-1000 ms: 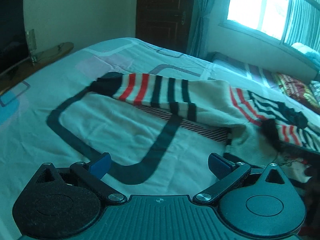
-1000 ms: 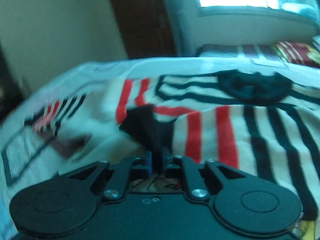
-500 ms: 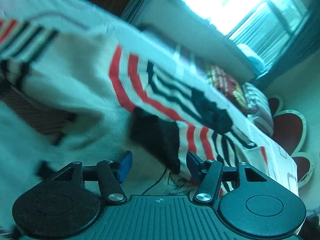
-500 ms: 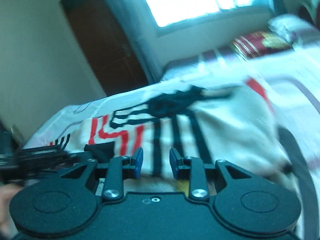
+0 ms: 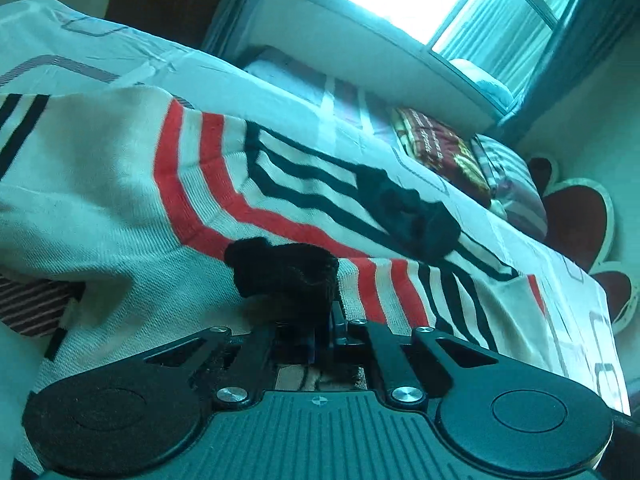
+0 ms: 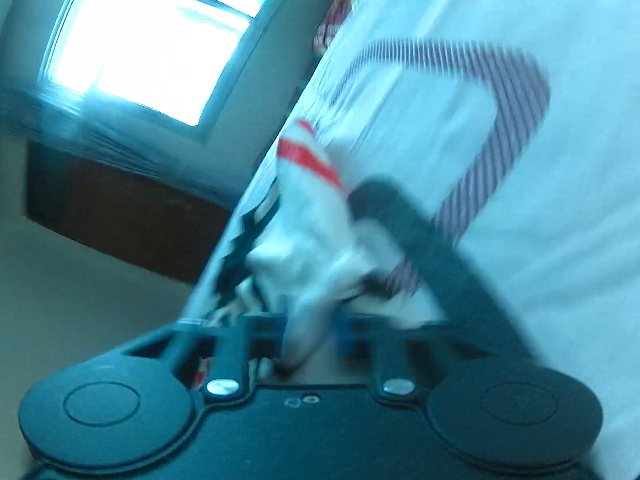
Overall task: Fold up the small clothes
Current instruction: 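Lay the sleeve across the sweater body with the right tool while the left tool grasps the other black cuff, then fold the held sleeve across the body with the left tool and open it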
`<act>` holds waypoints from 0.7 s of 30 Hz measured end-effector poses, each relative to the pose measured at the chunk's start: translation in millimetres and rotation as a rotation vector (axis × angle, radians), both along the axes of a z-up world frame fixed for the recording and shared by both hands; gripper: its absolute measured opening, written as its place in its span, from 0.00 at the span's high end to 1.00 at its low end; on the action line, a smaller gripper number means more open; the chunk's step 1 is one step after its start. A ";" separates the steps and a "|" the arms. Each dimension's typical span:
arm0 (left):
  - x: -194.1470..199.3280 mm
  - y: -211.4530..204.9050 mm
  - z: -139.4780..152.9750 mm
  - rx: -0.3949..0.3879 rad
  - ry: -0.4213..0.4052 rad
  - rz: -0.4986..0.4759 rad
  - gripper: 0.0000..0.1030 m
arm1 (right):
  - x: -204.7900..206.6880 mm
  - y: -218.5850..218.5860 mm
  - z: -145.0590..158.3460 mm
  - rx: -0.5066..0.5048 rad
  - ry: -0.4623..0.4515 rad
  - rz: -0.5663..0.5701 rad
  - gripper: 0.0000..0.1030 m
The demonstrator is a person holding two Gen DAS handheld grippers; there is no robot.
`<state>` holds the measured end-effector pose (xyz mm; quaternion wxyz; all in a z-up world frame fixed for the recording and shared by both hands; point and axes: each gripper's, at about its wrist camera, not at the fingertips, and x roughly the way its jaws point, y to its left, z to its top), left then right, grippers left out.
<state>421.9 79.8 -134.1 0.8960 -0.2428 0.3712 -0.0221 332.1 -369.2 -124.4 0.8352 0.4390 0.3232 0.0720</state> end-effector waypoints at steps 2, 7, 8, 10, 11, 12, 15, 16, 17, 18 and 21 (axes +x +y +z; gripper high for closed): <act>-4.2 -1.7 2.8 0.001 -0.018 -0.005 0.94 | -4.4 -3.2 5.9 -0.029 -0.014 -0.020 0.93; -9.8 -10.9 -9.0 0.063 0.006 -0.024 0.94 | -8.3 -3.5 -2.0 -0.087 0.051 -0.019 0.96; -11.6 -9.2 -8.6 0.056 0.003 -0.025 0.94 | -9.2 -6.1 0.9 -0.079 0.055 -0.013 0.94; -14.9 -6.3 -6.9 0.037 0.002 -0.030 0.94 | -11.6 -6.6 9.5 -0.103 0.049 0.024 0.85; -17.6 -4.9 -5.3 0.038 0.004 -0.031 0.94 | -12.0 -4.4 15.6 -0.130 0.038 0.053 0.78; -22.4 -2.9 -1.8 0.047 0.008 -0.026 0.93 | -16.1 -3.4 23.6 -0.170 0.022 0.077 0.77; -44.5 4.7 17.1 0.131 -0.043 0.032 0.68 | -24.8 -2.1 51.1 -0.276 -0.058 0.122 0.77; -46.2 7.3 23.5 0.151 -0.064 0.045 0.67 | -23.2 -3.8 59.3 -0.322 -0.084 0.131 0.79; -45.4 8.7 29.4 0.160 -0.088 0.049 0.67 | -10.9 -1.9 63.4 -0.372 -0.108 0.139 0.80; -41.7 6.7 34.9 0.164 -0.110 0.041 0.67 | -2.2 0.9 68.0 -0.409 -0.129 0.149 0.80; -18.3 -14.9 39.9 0.219 -0.131 -0.051 0.67 | 39.3 15.8 69.6 -0.535 -0.186 0.206 0.83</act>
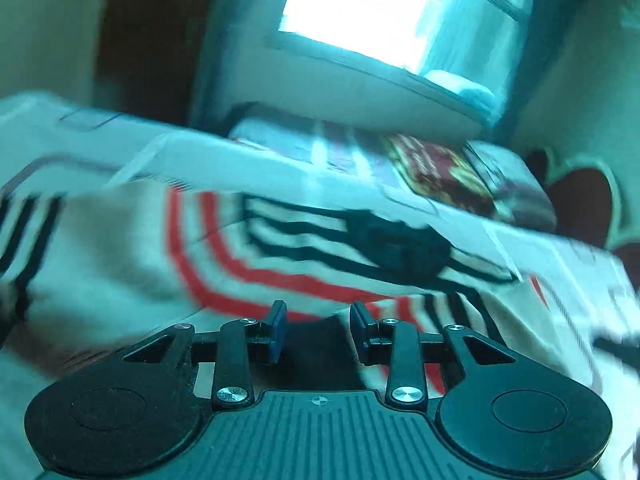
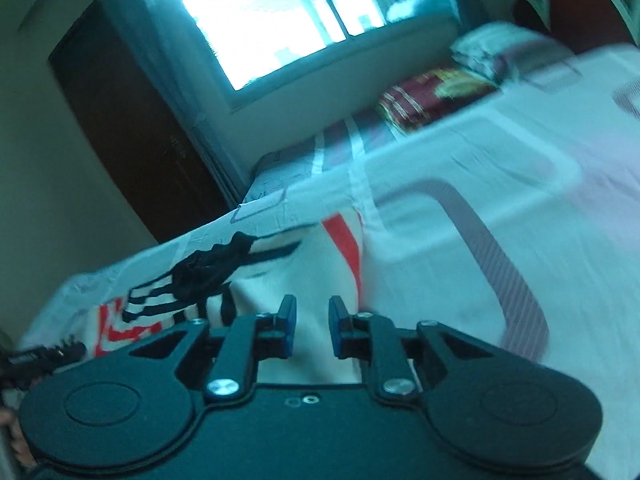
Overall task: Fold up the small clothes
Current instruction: 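Fold the held sleeve across the body with the left tool and open it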
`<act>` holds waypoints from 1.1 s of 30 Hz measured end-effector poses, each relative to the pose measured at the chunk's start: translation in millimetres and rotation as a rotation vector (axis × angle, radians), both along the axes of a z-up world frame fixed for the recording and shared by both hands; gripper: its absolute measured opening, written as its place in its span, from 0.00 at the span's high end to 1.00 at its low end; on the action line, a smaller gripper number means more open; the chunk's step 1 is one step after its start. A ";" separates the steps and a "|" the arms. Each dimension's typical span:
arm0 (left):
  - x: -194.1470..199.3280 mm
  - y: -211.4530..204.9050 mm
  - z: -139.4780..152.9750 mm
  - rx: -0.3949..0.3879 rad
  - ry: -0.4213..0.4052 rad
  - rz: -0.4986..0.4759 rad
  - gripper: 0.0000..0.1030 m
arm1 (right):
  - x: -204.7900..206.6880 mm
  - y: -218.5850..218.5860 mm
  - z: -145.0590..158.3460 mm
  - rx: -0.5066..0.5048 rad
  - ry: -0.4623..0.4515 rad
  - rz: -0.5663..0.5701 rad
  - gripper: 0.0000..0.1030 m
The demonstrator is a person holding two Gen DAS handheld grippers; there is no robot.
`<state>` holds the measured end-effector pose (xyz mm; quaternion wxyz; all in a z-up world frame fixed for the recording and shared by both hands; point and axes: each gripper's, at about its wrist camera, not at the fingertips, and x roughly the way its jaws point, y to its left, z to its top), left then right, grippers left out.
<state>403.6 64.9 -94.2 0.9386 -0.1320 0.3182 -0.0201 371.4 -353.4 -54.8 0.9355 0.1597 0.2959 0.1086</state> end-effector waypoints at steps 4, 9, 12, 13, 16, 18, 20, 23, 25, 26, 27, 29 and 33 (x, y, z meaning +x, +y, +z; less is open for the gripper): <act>29.5 -24.8 -21.2 0.068 0.075 -0.070 0.67 | 55.3 20.3 -14.7 -0.113 0.012 0.080 0.83; 21.3 -30.4 -35.4 0.135 0.070 -0.069 0.67 | 99.6 20.9 -41.8 -0.277 0.079 0.048 1.00; 19.9 -29.3 -34.9 0.163 0.071 -0.072 0.67 | 105.6 0.5 -43.6 -0.169 0.096 0.039 1.00; 20.3 -28.7 -34.0 0.163 0.074 -0.070 0.67 | 104.9 4.4 -41.0 -0.203 0.087 0.042 1.00; 17.5 -25.3 -24.8 0.186 0.054 -0.011 0.67 | 99.1 4.1 -30.9 -0.193 0.037 -0.024 0.62; 11.2 -15.9 -19.7 0.196 0.015 0.045 0.48 | 104.9 -0.4 -33.3 -0.169 0.042 -0.025 0.59; 10.1 -5.6 -19.1 0.174 0.009 0.067 0.21 | 112.2 -5.9 -39.3 -0.114 0.072 -0.011 0.60; 17.2 -0.1 -27.2 0.144 0.079 0.011 0.29 | 122.4 -11.2 -47.4 -0.065 0.102 -0.006 0.65; 19.6 -1.4 -36.7 0.139 0.118 -0.008 0.46 | 122.0 -9.7 -49.8 -0.052 0.095 0.018 0.76; 18.7 -3.2 -37.7 0.150 0.106 -0.016 0.49 | 122.1 -8.4 -50.8 -0.050 0.099 0.032 0.78; 18.7 -3.5 -38.6 0.140 0.100 -0.025 0.56 | 120.8 -5.7 -50.2 -0.073 0.091 0.033 0.80; 19.5 2.1 -37.5 0.098 0.090 -0.007 0.90 | 119.1 -3.6 -47.7 -0.105 0.074 0.028 0.89; 15.3 -5.2 -41.1 0.163 0.071 0.037 0.90 | 116.8 -5.7 -45.2 -0.192 0.056 -0.062 0.99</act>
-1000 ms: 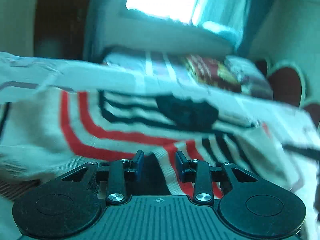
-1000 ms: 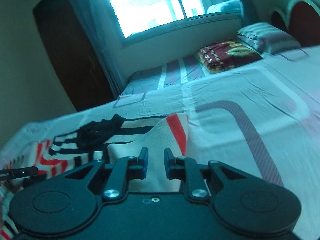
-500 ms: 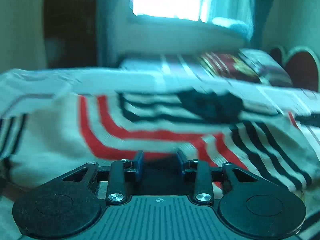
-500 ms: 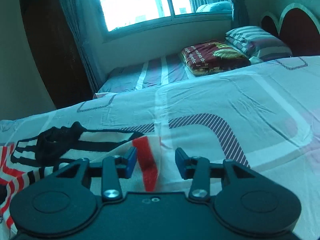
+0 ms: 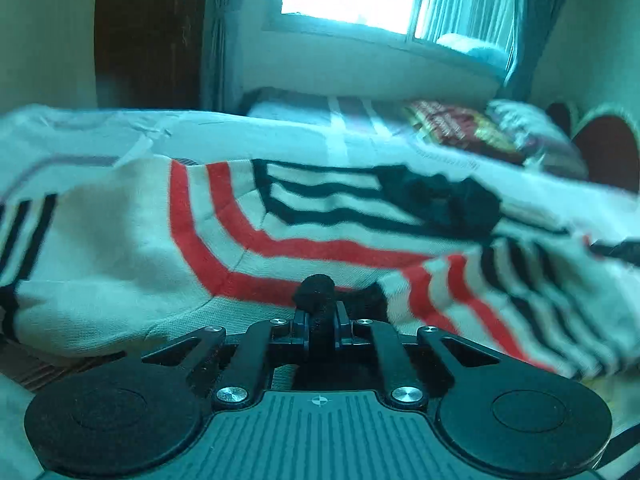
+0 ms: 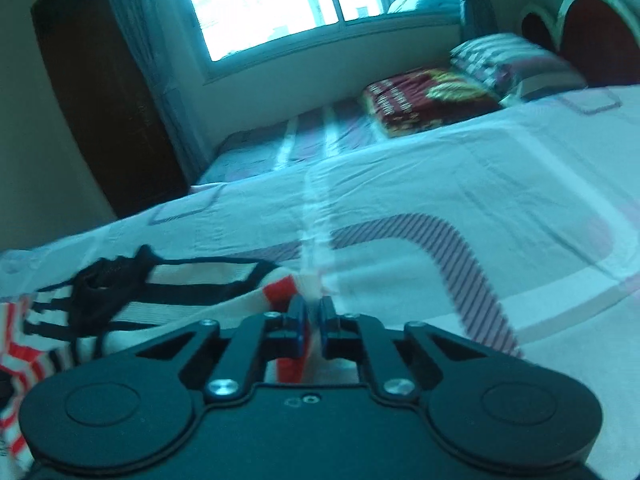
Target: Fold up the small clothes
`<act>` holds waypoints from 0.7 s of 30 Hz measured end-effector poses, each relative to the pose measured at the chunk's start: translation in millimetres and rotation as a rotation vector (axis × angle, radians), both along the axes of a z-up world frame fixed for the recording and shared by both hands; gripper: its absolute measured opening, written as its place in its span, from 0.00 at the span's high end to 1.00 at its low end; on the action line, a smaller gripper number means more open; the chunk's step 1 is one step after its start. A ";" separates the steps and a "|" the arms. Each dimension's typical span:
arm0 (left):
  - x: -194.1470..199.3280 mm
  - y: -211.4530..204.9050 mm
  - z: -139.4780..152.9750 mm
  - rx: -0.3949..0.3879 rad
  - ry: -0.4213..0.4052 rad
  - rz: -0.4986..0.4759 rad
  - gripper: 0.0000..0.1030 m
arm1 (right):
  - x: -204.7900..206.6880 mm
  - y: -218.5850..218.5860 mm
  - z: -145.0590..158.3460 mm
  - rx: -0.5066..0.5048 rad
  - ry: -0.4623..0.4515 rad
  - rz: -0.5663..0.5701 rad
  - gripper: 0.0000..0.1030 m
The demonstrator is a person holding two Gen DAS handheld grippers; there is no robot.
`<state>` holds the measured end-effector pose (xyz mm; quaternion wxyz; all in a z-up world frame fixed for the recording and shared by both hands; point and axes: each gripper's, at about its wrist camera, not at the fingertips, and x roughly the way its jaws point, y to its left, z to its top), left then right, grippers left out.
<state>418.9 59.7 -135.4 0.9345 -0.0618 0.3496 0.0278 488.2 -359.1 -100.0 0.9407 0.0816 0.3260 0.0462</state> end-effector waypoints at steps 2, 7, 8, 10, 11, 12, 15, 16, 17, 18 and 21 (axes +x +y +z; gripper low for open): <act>-3.3 -2.4 -3.5 0.018 -0.022 -0.007 0.89 | 2.6 -0.1 -7.9 -0.053 0.026 -0.004 0.99; -26.7 -0.9 22.9 0.078 -0.104 0.053 0.21 | -35.2 3.2 30.0 -0.023 -0.074 0.074 0.83; -32.1 -3.4 28.3 0.067 -0.133 0.029 0.21 | -47.5 9.5 35.7 -0.025 -0.085 0.113 0.81; -31.7 -14.4 31.2 0.059 -0.132 -0.023 0.21 | -72.3 24.6 38.4 -0.036 -0.083 0.183 0.74; -30.1 -22.8 29.3 0.073 -0.129 -0.060 0.21 | -83.8 31.4 36.6 -0.031 -0.078 0.215 0.75; -27.6 -30.3 25.7 0.089 -0.118 -0.090 0.21 | -93.8 38.5 32.3 -0.042 -0.068 0.238 0.76; -15.6 -37.2 -4.0 0.088 -0.007 -0.096 0.16 | -101.5 52.8 0.8 -0.114 0.048 0.249 0.91; -17.6 -34.4 -6.2 0.078 -0.026 -0.097 0.13 | -105.7 53.1 -1.3 -0.107 0.019 0.236 0.91; -17.9 -32.4 -4.3 0.074 -0.023 -0.096 0.13 | -105.0 56.1 0.6 -0.115 0.022 0.224 0.91; -17.7 -30.8 0.2 0.070 -0.003 -0.088 0.12 | -102.7 60.5 3.5 -0.129 0.034 0.212 0.91; -33.4 -19.4 14.2 0.054 -0.016 -0.069 0.12 | -105.5 65.1 15.1 -0.086 0.022 0.173 0.72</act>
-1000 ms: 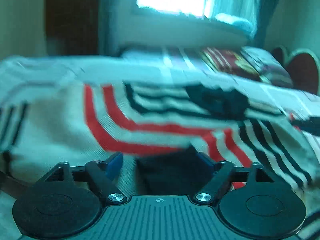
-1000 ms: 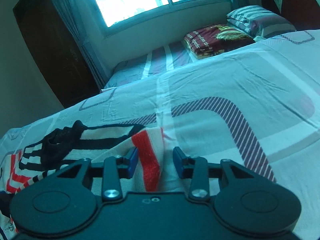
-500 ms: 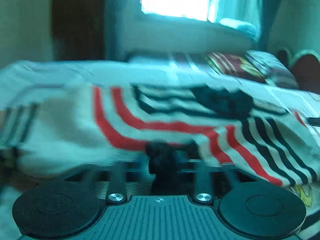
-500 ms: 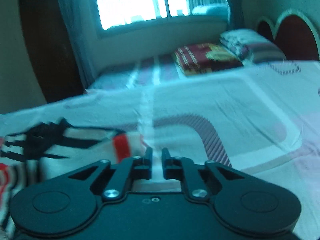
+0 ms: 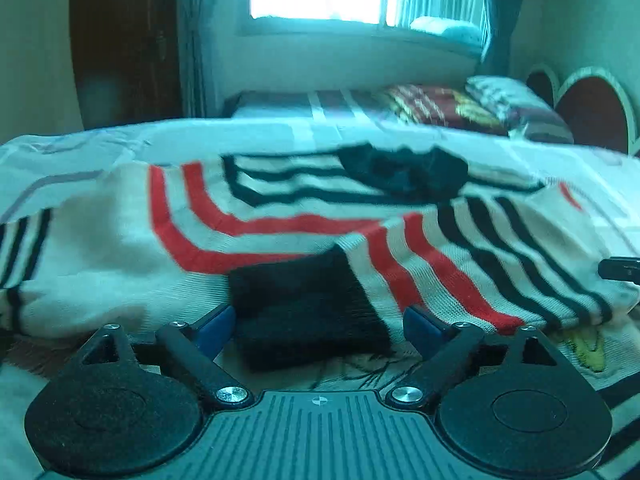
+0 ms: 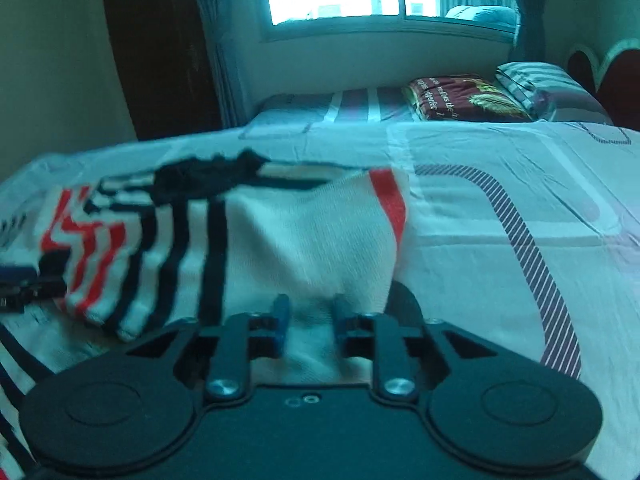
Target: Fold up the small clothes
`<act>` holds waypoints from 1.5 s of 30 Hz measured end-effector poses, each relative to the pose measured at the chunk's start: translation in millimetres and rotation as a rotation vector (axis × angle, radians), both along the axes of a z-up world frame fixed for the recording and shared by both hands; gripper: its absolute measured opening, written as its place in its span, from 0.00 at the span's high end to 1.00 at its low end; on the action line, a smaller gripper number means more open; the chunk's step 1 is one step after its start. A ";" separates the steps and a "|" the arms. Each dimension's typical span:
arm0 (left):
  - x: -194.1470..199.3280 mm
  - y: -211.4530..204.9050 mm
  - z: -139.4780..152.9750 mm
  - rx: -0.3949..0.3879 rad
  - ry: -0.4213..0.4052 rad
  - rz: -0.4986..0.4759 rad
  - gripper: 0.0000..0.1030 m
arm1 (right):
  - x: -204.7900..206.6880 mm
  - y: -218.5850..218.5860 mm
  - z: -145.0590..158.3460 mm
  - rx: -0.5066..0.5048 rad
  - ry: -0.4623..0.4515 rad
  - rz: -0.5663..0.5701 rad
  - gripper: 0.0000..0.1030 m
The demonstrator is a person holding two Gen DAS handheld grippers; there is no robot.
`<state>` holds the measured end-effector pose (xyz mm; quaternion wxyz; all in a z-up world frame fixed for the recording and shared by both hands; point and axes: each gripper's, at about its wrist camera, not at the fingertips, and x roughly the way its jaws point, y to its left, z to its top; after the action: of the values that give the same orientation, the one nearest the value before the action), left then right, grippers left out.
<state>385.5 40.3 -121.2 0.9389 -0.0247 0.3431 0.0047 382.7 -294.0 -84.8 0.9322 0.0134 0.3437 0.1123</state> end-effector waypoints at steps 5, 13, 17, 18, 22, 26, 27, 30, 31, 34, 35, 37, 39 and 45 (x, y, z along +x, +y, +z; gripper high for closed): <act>-45.8 79.6 17.0 -0.104 -0.052 0.159 0.12 | -21.8 -2.9 15.6 0.063 -0.001 -0.079 0.70; -116.8 304.4 -13.4 -0.502 -0.104 0.603 0.20 | -63.6 8.9 36.8 0.104 -0.015 -0.215 0.56; -123.7 367.8 -34.8 -0.650 -0.159 0.657 0.42 | -72.0 30.7 41.6 0.159 -0.007 -0.226 0.60; -122.5 377.3 -38.4 -0.670 -0.170 0.656 0.44 | -72.5 36.4 42.5 0.181 -0.004 -0.233 0.60; -110.3 397.5 -46.4 -0.708 -0.183 0.669 0.59 | -74.9 60.8 48.3 0.230 -0.016 -0.263 0.60; -92.9 415.3 -52.4 -0.737 -0.173 0.676 0.74 | -73.1 75.8 49.9 0.261 -0.005 -0.293 0.60; -91.1 417.2 -52.4 -0.737 -0.169 0.675 0.77 | -72.6 78.5 50.1 0.267 -0.002 -0.300 0.60; -86.0 427.8 -54.2 -0.721 -0.153 0.656 0.88 | -73.2 83.7 51.4 0.269 -0.002 -0.311 0.60; -83.6 429.1 -54.6 -0.712 -0.152 0.646 0.91 | -74.1 85.6 51.4 0.268 -0.002 -0.314 0.60; -77.8 421.8 -44.4 -0.629 -0.146 0.625 0.94 | -75.7 85.3 51.0 0.271 0.000 -0.320 0.60; -73.0 417.6 -38.8 -0.592 -0.155 0.614 0.95 | -76.7 84.0 51.0 0.274 0.001 -0.324 0.60; -68.5 401.5 -20.1 -0.543 -0.198 0.564 0.95 | -79.8 80.4 51.0 0.275 -0.003 -0.330 0.60; -60.8 381.2 1.4 -0.518 -0.239 0.496 0.95 | -82.9 75.9 51.7 0.271 -0.007 -0.331 0.60; -10.4 265.1 55.6 -0.462 -0.284 0.196 0.95 | -89.6 50.3 49.1 0.281 -0.019 -0.355 0.60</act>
<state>375.1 305.4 -65.5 0.9422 -0.2712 0.1963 0.0135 293.0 -243.7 -35.8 0.9295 0.2025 0.3082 -0.0068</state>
